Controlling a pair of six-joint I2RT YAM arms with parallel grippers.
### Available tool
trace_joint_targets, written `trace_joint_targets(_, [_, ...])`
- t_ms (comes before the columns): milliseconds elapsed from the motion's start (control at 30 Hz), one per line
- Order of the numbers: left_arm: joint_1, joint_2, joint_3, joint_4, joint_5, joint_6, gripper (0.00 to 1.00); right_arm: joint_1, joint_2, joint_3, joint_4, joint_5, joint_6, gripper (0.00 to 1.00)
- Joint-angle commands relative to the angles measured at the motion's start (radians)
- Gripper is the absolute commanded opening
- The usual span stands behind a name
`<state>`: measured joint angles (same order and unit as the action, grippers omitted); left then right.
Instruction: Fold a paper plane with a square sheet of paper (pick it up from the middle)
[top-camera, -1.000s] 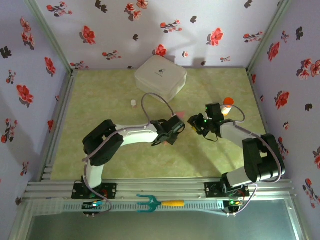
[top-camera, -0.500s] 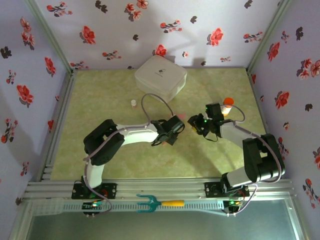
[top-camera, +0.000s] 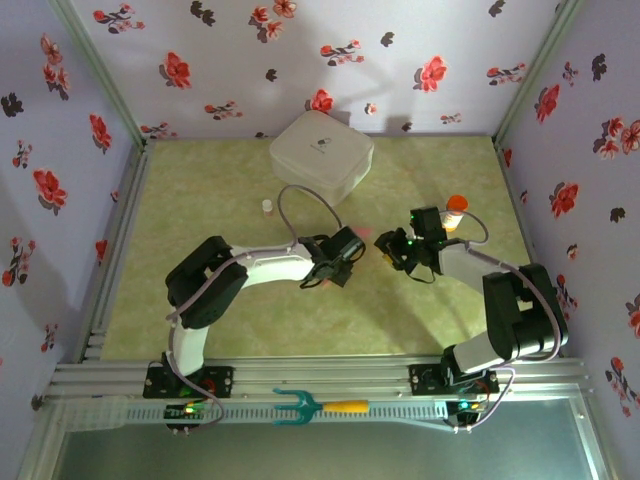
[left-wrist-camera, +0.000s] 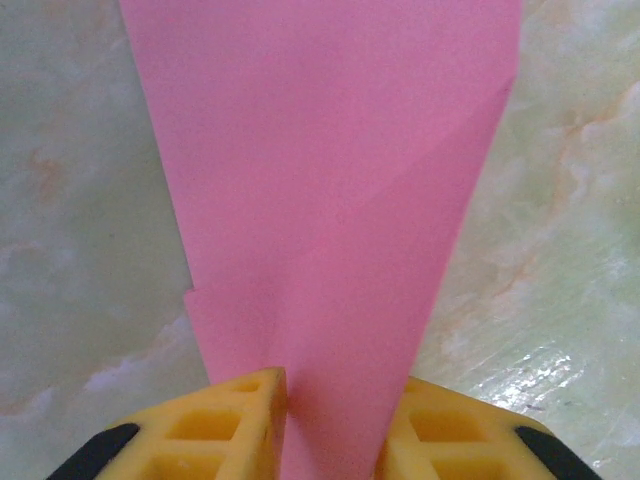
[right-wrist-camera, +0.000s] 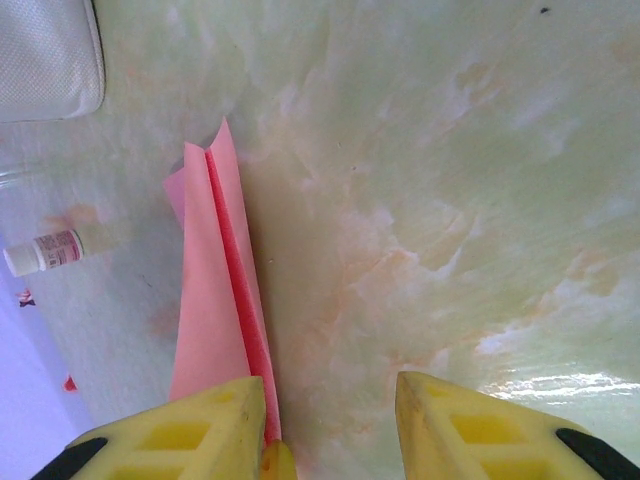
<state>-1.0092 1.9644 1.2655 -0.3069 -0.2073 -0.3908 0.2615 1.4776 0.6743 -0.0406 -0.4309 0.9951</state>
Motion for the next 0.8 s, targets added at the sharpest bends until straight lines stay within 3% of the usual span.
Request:
trace_joint_targets(0, [0.003, -0.004, -0.004, 0.018, 0.026, -0.006, 0.28, -0.005, 0.026, -0.004, 0.100, -0.068, 0.026, 0.40])
trace_joint_targets(133, [0.003, -0.004, -0.010, 0.024, 0.019, 0.010, 0.28, 0.000, 0.048, -0.006, 0.199, -0.122, 0.090, 0.40])
trace_joint_targets(767, [0.004, -0.011, -0.015, 0.023, 0.019, 0.016, 0.27, 0.046, 0.128, 0.106, 0.100, -0.105, 0.064, 0.38])
